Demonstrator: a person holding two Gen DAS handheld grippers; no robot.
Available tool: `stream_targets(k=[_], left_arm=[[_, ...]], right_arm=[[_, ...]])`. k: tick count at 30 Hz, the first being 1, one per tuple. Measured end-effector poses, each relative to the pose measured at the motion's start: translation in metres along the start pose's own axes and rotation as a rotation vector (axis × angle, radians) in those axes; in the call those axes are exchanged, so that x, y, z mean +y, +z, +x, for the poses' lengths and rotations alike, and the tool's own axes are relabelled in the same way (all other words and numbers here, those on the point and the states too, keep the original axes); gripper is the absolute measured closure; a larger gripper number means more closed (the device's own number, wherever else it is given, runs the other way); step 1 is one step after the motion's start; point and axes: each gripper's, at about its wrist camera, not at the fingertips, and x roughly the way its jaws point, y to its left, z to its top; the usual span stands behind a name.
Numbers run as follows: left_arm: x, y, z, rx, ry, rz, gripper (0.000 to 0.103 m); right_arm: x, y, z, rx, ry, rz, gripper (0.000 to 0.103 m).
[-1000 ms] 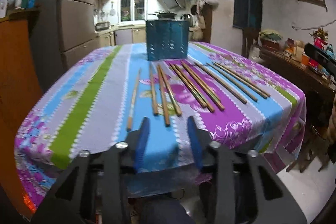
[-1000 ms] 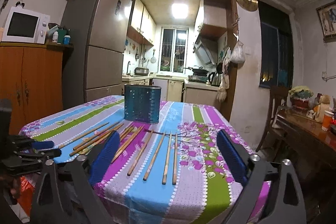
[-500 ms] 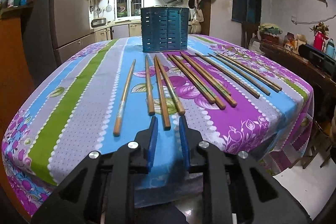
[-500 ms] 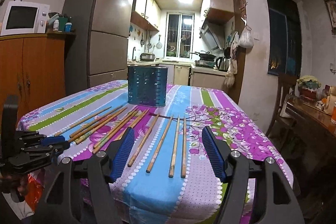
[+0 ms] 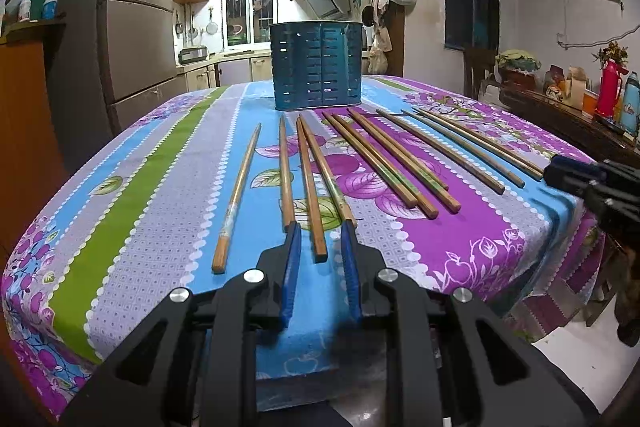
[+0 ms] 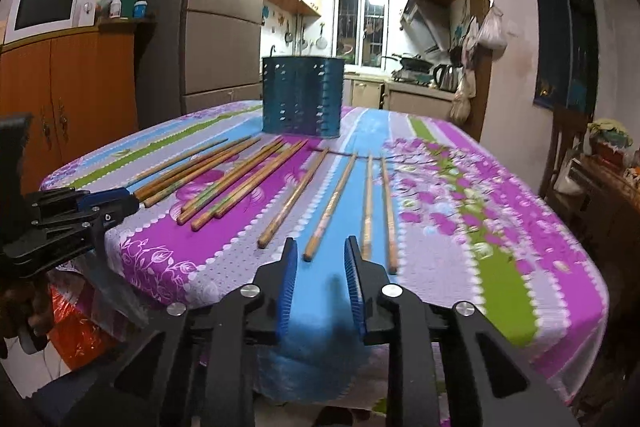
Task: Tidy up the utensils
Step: 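Move both tools toward the wooden chopsticks lying on the cloth, then close the left tool on one chopstick while the right tool grasps another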
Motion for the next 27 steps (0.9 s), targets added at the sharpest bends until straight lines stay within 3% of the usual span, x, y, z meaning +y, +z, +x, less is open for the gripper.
stream_targets(k=[10,18,27], left_arm=[[-0.003,-0.002,-0.001,-0.011,0.013,-0.002,0.084],[-0.005,-0.004,-0.002,-0.028,0.024,0.003,0.084],[-0.007,-0.004,0.0,-0.045,0.016,0.006,0.09]], right_arm=[[0.011,0.0,0.029,0.022,-0.066,0.06,0.079],[0.011,0.001,0.032,0.014,-0.067,0.075,0.09],[0.012,-0.001,0.033,0.007,-0.073,0.081,0.09]])
